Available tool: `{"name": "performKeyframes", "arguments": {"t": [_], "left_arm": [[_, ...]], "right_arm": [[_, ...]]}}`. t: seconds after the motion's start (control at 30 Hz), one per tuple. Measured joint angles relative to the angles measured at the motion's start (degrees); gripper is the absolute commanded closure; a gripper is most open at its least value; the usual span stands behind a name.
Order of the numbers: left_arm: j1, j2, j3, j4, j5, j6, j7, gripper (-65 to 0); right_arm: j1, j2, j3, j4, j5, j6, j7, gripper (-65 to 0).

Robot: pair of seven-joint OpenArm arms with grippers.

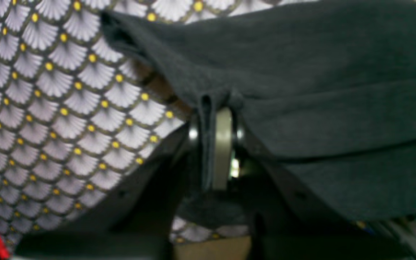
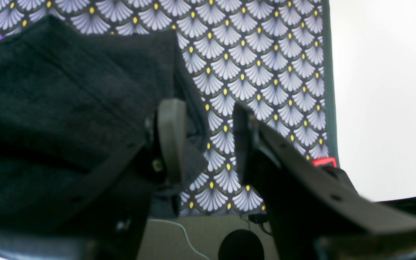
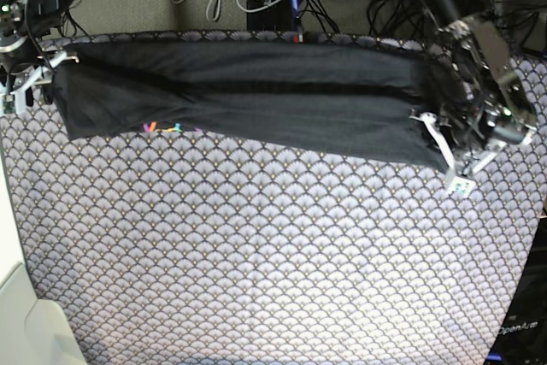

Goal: Fold the T-shirt properly
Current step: 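Lift the shirt end with the left gripper toward the right gripper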

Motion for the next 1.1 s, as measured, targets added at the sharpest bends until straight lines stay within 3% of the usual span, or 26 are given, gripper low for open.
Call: {"name": "performKeyframes", "arguments": {"t": [0.3, 0.6, 0.83, 0.93, 1.1], "left_arm": [[3.6, 5.7, 7.4, 8.1, 0.5, 0.0, 0.2, -0.5], [5.1, 12.5, 17.0, 8.9, 0.6, 0.0, 0.2, -0.5], [5.1, 12.5, 29.2, 8.9, 0.2, 0.0, 0.2, -0.5], [5.6, 12.4, 32.5, 8.6, 0.5, 2.2, 0.2, -0.5], [6.6, 12.3, 38.4, 8.4, 0.3, 2.4, 0.2, -0.5]], "right_arm": [[0.0, 0.1, 0.0, 0.0, 0.0, 0.0, 0.0, -22.9], [0.0, 0.2, 0.0, 0.0, 0.0, 0.0, 0.0, -22.9], [0.0, 0.2, 0.0, 0.0, 0.0, 0.0, 0.0, -22.9], [0.0, 0.2, 0.0, 0.0, 0.0, 0.0, 0.0, -22.9], [0.2, 1.1, 0.0, 0.0, 0.0, 0.0, 0.0, -22.9]]}}
